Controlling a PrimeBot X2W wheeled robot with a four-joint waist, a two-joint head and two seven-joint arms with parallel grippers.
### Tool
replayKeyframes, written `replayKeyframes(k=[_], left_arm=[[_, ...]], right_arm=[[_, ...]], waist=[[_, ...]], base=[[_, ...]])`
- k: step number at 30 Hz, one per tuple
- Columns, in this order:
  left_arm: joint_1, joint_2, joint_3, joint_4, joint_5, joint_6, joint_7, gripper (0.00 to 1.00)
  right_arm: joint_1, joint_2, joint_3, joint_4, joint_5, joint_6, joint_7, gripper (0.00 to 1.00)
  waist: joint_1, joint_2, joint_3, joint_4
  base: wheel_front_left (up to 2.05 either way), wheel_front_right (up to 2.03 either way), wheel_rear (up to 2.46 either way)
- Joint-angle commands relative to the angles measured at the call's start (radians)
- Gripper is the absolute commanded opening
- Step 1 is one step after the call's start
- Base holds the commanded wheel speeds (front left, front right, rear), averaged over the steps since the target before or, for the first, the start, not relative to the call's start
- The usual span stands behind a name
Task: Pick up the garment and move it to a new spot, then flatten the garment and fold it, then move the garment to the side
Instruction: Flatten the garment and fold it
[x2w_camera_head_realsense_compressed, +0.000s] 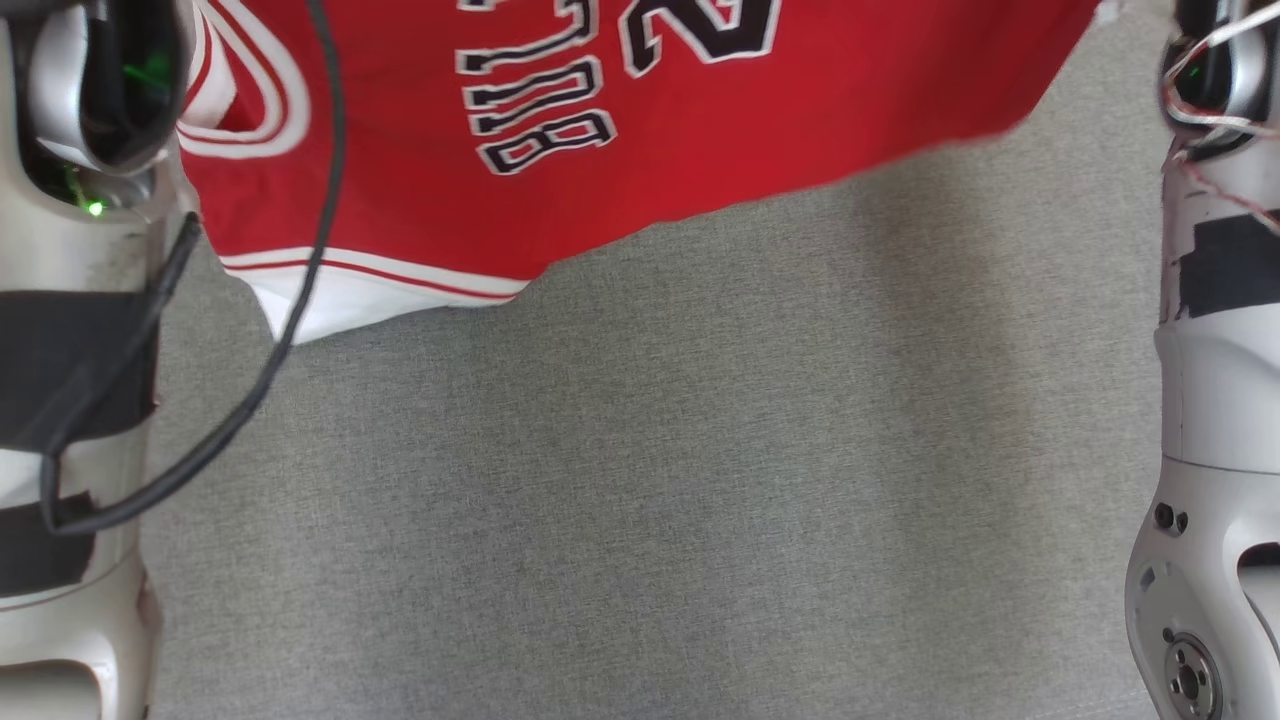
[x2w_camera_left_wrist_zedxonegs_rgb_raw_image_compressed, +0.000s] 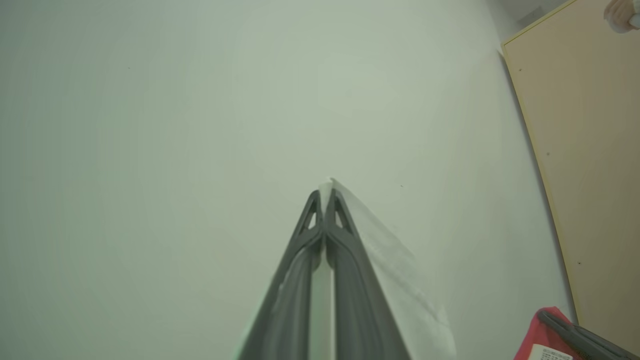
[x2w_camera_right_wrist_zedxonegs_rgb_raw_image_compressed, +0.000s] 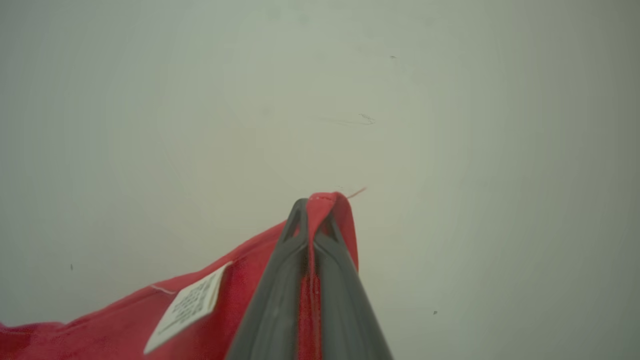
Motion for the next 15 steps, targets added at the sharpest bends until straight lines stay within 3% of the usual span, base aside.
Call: replayKeyframes(k=[1,7,15], left_arm=[[-0.001,-0.008,0.004,-0.015,0.01,0.001,-0.003,0.0],[0.033,-0.014,-0.033,-0.051,-0.03,0.001,-0.003,0.0],[0.16,0.021,-0.096,-0.139,-0.117,0.001,-0.003,0.0]], right_arm=[[-0.005,0.009,0.0,-0.014,-0.017,-0.002,-0.008,0.0],[0.033,-0.008,-0.013,-0.028,-0.009,-0.002,-0.009,0.0],[0.184,-0.04,-0.039,-0.082,0.038,-0.002,-0.008,0.0]], waist=[[0.0,-0.0001,0.006,0.005],[0.0,-0.0001,0.021,0.023],[0.0,-0.0001,-0.002,0.047]], base=[[0.0,0.0,0.0],[0.0,0.0,0.0],[0.0,0.0,0.0]])
